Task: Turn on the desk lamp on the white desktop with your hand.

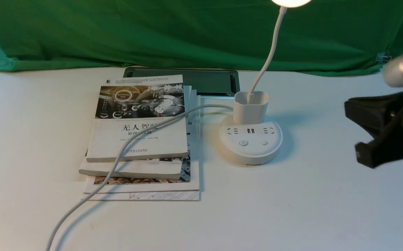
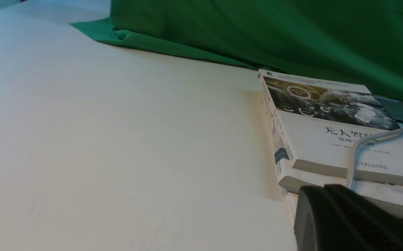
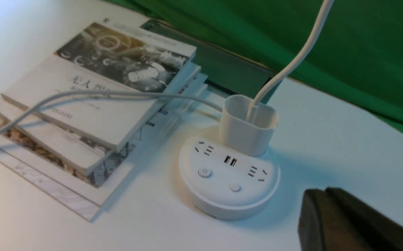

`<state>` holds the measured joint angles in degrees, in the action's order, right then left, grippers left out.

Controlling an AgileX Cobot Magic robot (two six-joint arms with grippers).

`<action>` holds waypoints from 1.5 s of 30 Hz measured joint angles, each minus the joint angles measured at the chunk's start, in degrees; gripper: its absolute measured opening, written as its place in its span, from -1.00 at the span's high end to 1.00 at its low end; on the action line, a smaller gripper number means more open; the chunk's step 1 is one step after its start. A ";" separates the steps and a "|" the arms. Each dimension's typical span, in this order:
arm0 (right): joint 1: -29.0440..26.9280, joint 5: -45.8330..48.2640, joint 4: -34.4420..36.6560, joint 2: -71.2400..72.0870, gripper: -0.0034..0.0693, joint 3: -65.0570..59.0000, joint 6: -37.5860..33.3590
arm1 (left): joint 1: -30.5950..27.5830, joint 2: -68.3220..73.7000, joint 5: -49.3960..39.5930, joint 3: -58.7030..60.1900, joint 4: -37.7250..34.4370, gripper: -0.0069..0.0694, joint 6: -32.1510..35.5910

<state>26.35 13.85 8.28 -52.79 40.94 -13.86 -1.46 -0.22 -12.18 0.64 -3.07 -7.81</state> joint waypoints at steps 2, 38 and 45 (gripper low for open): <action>0.00 -2.91 0.00 4.89 0.80 -3.48 -0.13 | 0.00 0.00 0.00 0.00 0.00 0.76 0.00; -27.50 -1.34 -6.44 52.57 0.56 -41.53 17.15 | 0.00 0.00 0.00 0.00 0.00 0.76 0.00; -27.56 -1.10 -6.44 52.57 0.52 -41.53 17.15 | 0.00 0.00 0.00 0.00 0.00 0.76 0.00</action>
<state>-1.22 12.75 1.84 -0.22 -0.60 3.29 -1.46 -0.22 -12.18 0.64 -3.07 -7.81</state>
